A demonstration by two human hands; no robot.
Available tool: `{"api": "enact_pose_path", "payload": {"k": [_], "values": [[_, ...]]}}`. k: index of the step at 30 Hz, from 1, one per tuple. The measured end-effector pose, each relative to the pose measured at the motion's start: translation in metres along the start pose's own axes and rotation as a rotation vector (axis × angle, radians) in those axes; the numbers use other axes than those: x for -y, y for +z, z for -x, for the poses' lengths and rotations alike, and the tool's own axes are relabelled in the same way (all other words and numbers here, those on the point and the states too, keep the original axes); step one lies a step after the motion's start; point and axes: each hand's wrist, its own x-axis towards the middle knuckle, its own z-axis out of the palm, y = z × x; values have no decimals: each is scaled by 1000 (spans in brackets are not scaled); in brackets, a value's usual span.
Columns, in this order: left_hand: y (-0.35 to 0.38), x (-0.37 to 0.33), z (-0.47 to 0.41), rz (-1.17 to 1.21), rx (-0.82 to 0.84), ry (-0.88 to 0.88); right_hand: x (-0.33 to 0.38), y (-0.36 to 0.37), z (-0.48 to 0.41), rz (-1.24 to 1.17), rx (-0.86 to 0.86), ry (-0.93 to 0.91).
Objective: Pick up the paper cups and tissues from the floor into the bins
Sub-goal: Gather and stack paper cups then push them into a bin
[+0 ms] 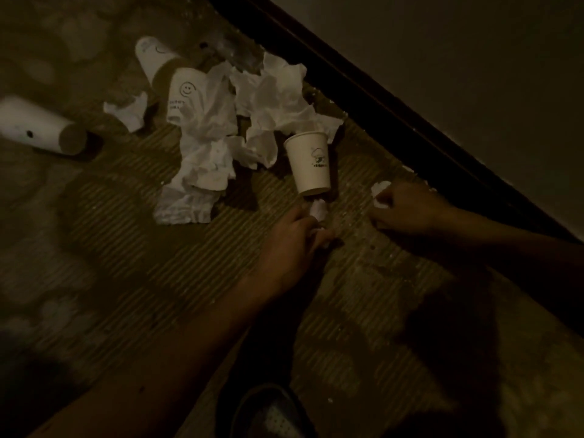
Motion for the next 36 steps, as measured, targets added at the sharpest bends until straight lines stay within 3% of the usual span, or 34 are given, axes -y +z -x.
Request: {"api": "enact_pose_path", "payload": {"k": [2, 5, 8, 11, 16, 21, 26, 29, 33, 36], "values": [[-3, -4, 6, 6, -36, -32, -4, 5, 6, -153, -57, 27], [-2, -13, 8, 128, -46, -214, -10, 19, 20, -604, 44, 60], [-1, -26, 11, 394, -137, -360, 4, 22, 32, -1091, 185, 119], [-9, -42, 17, 677, -262, -468, 23, 24, 30, -1371, 234, 87], [-29, -49, 34, 1006, -318, -559, 63, 38, 33, -1441, 448, 61], [-50, -32, 49, 853, -620, -574, 106, 49, 30, -1308, 590, -21], [-69, -11, 67, 692, -828, -557, 136, 63, 28, -1189, 405, -55], [-73, -18, 66, 729, -714, -501, 138, 72, 33, -1197, 497, 78], [-71, -35, 58, 743, -562, -373, 137, 78, 39, -1516, 635, 202], [-63, -38, 60, 439, -424, -277, 135, 74, 38, -1692, 675, 189]]}}
